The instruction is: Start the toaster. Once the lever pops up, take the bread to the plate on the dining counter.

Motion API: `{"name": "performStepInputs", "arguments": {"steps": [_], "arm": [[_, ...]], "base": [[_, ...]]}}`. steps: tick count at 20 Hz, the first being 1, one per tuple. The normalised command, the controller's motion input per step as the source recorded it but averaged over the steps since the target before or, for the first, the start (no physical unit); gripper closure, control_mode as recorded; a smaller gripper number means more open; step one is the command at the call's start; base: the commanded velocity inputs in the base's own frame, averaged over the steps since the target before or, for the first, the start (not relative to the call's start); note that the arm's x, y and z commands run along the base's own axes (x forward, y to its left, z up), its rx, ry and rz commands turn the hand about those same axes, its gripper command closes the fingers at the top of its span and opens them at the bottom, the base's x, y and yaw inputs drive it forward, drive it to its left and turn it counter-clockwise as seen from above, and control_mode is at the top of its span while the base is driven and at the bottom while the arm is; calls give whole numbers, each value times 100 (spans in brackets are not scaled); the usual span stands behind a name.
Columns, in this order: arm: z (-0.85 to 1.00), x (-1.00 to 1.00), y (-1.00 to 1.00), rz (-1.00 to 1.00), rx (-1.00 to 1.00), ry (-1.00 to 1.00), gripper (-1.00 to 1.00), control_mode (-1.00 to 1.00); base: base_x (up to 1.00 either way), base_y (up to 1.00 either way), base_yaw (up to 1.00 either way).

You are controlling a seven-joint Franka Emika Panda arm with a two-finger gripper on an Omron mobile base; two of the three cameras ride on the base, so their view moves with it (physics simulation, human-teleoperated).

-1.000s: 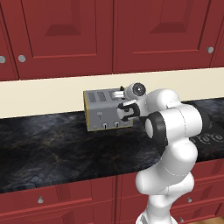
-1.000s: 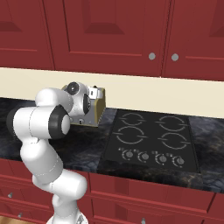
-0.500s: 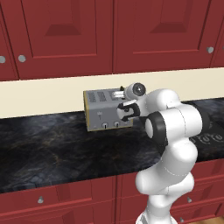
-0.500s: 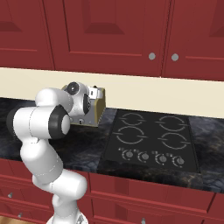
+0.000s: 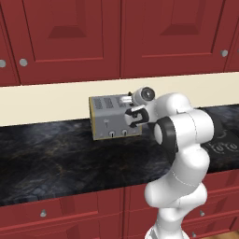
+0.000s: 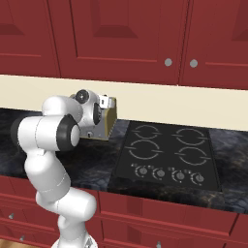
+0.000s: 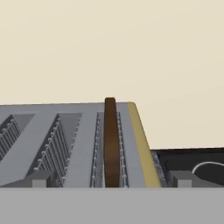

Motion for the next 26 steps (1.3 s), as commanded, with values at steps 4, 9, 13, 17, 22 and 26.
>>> {"name": "performStepInputs", "arguments": {"steps": [4,9,13,17,22,26], "arm": [[0,27,0,0,0,0,-100,-100],[0,21,0,0,0,0,-100,-100],[0,9,0,0,0,0,-100,-100],[0,0,0,0,0,0,-100,-100],[0,0,0,0,0,0,-100,-100],[0,0,0,0,0,3,-100,-100]], "base": [[0,0,0],[0,0,0],[0,0,0],[0,0,0],[0,0,0],[0,0,0]]}}
